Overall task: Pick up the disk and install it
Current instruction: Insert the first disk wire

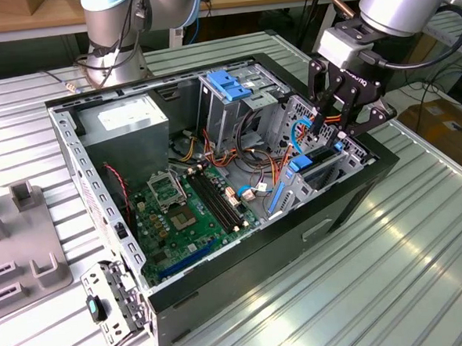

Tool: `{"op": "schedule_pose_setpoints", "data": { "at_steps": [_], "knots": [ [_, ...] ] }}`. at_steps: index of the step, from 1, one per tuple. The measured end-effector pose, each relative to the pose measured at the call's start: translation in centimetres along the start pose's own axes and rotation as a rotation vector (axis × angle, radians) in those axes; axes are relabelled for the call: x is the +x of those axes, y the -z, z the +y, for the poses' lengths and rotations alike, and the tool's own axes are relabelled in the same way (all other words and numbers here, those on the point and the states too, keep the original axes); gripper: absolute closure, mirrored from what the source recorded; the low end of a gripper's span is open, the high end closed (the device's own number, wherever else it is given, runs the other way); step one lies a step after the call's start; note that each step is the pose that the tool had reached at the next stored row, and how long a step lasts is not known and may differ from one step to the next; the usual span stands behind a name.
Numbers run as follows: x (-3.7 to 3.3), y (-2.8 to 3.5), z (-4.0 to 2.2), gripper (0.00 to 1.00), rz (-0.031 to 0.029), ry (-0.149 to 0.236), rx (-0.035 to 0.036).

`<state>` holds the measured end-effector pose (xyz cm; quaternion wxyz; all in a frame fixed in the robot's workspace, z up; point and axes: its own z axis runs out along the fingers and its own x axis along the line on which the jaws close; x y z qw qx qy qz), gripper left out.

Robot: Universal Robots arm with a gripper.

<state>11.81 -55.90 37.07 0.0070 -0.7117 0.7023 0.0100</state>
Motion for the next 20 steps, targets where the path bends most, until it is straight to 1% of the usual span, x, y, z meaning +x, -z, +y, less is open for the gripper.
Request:
{"op": "schedule_pose_setpoints", "data": {
  "at_steps": [3, 4, 6, 8, 10, 13, 16, 20],
  "knots": [
    [-0.05, -0.07, 0.0, 0.57, -0.0001, 0.0, 0.0],
    [-0.12, -0.09, -0.01, 0.57, 0.0002, 0.0, 0.0],
    [-0.48, -0.14, -0.05, 0.57, 0.0, 0.0, 0.0],
    [-0.49, -0.12, -0.05, 0.57, 0.0001, 0.0, 0.0],
    [-0.51, 0.15, -0.07, 0.57, 0.0004, 0.0, 0.0],
    [-0.54, 0.89, -0.11, 0.57, 0.0015, 0.0, 0.0],
    [-0.56, 0.84, -0.18, 0.57, 0.0011, 0.0, 0.0],
    [-0.62, 0.52, -0.6, 0.57, 0.0014, 0.0, -0.0001]
  ]
}}
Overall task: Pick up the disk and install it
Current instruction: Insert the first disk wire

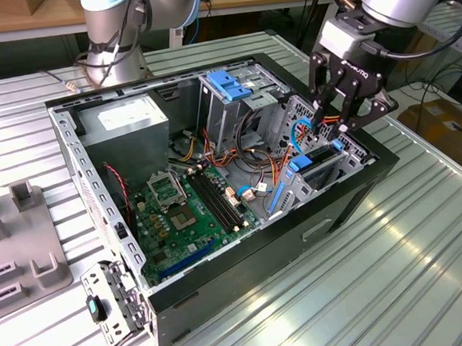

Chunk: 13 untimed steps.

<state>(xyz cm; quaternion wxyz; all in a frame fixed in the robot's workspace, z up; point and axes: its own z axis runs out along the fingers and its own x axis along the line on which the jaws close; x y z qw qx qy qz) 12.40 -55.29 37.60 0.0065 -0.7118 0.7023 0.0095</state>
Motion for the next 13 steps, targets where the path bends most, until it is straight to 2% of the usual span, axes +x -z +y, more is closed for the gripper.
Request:
{"op": "schedule_pose_setpoints", "data": {
  "at_steps": [5, 13],
  "knots": [
    [-0.1, -0.96, -0.2, 0.57, -0.0001, 0.0, 0.0],
    [-0.11, -1.08, -0.21, 0.57, -0.0003, 0.0, 0.0]
  ]
}}
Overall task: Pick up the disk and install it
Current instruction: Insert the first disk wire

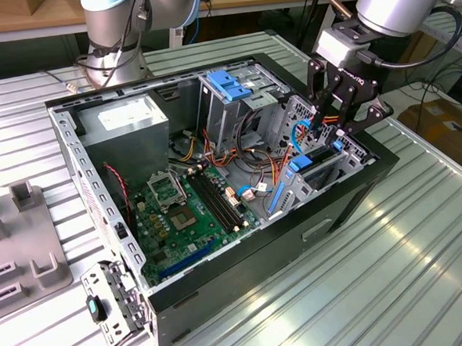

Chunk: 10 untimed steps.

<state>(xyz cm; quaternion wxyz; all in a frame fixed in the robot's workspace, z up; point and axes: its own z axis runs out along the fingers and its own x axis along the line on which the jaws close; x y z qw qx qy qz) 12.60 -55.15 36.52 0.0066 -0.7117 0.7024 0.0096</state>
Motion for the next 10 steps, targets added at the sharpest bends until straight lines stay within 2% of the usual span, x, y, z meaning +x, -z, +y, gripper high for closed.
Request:
{"op": "schedule_pose_setpoints", "data": {
  "at_steps": [10],
  "knots": [
    [-0.03, -0.25, -0.26, 0.57, 0.0002, 0.0, 0.0]
  ]
}}
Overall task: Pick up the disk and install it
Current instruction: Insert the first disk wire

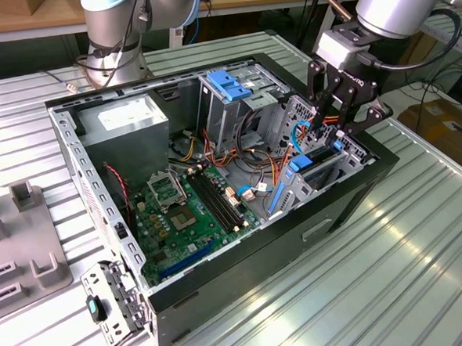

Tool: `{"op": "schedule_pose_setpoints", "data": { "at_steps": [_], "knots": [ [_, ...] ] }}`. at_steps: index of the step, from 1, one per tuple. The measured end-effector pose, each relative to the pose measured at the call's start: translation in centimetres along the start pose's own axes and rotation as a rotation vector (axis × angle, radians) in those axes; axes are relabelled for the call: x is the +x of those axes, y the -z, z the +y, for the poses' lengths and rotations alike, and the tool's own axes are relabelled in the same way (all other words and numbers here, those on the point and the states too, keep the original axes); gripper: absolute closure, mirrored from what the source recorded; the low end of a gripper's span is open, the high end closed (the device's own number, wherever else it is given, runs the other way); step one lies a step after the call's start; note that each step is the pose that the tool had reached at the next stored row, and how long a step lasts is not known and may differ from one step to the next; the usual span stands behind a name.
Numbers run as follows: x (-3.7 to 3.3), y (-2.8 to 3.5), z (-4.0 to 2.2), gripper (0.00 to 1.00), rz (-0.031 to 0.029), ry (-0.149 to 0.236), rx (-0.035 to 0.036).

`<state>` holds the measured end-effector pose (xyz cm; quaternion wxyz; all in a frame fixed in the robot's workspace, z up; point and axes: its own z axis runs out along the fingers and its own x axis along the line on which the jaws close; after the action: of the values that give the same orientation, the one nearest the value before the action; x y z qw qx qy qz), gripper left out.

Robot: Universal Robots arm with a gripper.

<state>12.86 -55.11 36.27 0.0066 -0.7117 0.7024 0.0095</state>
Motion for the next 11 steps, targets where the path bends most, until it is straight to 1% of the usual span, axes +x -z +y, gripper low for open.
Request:
{"op": "schedule_pose_setpoints", "data": {
  "at_steps": [2, 4, 5, 6, 10, 11],
  "knots": [
    [-0.01, 0.01, -0.08, 0.57, 0.0008, 0.0, -0.0001],
    [0.0, -0.09, -0.12, 0.57, 0.0036, 0.0, -0.0003],
    [0.0, -0.3, -0.13, 0.57, 0.0063, 0.0, -0.0003],
    [0.01, -0.35, -0.13, 0.57, 0.0093, 0.0, -0.0003],
    [0.0, -0.35, -0.13, 0.59, 0.0096, 0.0, -0.0003],
    [0.0, -0.35, -0.13, 0.78, 0.0096, 0.0, -0.0004]
  ]
}}
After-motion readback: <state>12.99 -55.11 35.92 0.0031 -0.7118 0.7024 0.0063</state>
